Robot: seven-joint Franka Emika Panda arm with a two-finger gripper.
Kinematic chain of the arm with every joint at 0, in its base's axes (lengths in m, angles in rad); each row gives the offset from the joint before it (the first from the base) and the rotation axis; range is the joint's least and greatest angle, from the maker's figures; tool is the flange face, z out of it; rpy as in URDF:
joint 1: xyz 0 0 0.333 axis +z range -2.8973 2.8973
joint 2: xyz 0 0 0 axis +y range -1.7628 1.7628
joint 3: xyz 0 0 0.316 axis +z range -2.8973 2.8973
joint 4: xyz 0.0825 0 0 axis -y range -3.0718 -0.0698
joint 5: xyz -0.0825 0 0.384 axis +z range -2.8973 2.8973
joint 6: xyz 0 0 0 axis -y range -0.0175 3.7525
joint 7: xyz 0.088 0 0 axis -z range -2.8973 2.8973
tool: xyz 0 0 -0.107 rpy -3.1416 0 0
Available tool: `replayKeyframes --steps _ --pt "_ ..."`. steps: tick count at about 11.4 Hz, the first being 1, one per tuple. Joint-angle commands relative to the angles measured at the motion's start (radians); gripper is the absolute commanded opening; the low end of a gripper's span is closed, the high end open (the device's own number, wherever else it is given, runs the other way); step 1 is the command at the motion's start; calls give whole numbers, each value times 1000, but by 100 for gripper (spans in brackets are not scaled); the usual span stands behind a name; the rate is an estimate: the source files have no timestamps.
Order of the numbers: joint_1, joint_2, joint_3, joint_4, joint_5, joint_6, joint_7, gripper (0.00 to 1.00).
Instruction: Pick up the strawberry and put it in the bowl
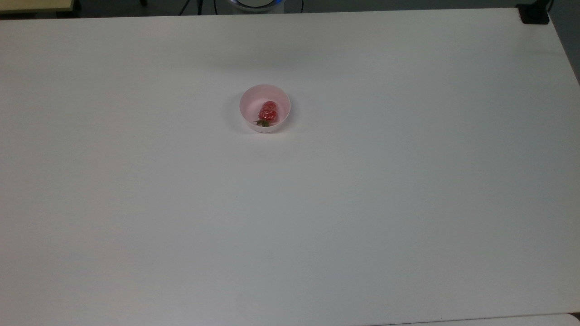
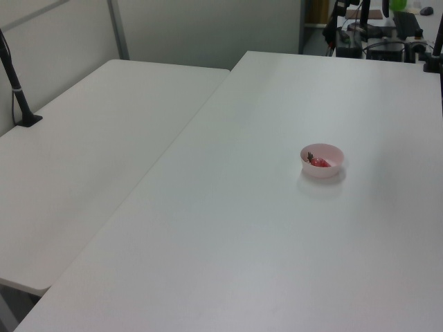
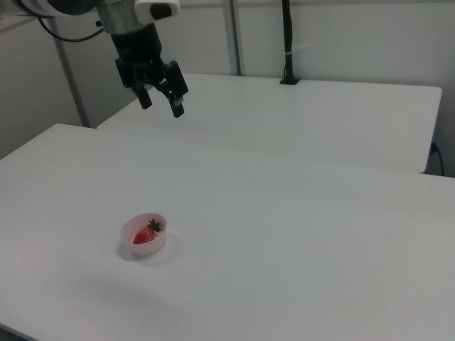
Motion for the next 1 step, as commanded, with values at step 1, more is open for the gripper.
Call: replayKeyframes --steps 1 --pt "-3 -9 26 -32 20 29 -27 100"
